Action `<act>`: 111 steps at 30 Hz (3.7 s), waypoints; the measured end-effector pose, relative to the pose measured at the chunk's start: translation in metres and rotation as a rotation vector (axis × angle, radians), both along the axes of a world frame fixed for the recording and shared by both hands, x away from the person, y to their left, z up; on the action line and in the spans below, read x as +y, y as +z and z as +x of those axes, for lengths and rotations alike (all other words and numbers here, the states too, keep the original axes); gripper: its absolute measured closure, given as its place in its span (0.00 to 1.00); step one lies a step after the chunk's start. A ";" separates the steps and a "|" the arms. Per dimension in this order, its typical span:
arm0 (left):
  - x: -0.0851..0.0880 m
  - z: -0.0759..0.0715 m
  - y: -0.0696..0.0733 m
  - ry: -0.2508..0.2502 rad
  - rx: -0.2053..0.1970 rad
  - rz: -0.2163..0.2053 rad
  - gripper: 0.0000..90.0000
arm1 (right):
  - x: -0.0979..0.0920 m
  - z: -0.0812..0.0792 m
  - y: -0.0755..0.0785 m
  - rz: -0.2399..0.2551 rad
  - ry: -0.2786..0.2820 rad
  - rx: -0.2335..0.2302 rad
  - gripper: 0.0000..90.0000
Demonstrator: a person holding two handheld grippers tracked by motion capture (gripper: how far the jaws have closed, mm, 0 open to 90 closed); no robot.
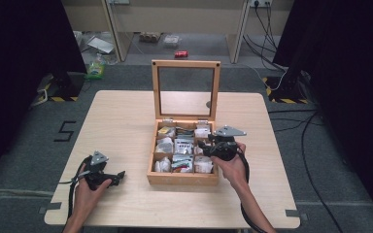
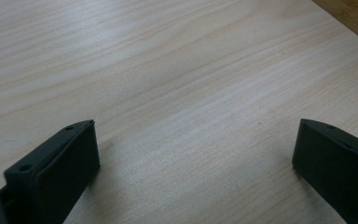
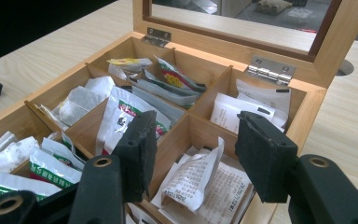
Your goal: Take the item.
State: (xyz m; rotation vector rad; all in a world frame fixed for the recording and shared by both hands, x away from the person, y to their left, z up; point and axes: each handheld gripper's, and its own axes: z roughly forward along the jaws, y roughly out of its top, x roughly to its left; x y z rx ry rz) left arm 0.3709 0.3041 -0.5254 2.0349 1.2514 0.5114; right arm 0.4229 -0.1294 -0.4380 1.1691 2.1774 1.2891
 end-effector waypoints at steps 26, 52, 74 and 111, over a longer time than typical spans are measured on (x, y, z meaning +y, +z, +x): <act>0.000 0.000 0.000 0.000 0.000 0.000 0.00 | 0.007 0.010 -0.025 -0.102 0.012 0.070 0.77; 0.000 0.000 0.000 0.000 0.000 0.001 0.00 | -0.013 0.001 0.003 0.084 0.045 -0.004 0.96; 0.000 0.000 0.000 -0.001 0.001 0.001 0.00 | -0.031 -0.006 0.029 0.159 0.018 -0.075 0.96; 0.000 0.000 0.000 0.000 0.000 0.000 0.00 | -0.102 -0.001 0.013 0.148 -0.181 -0.055 0.96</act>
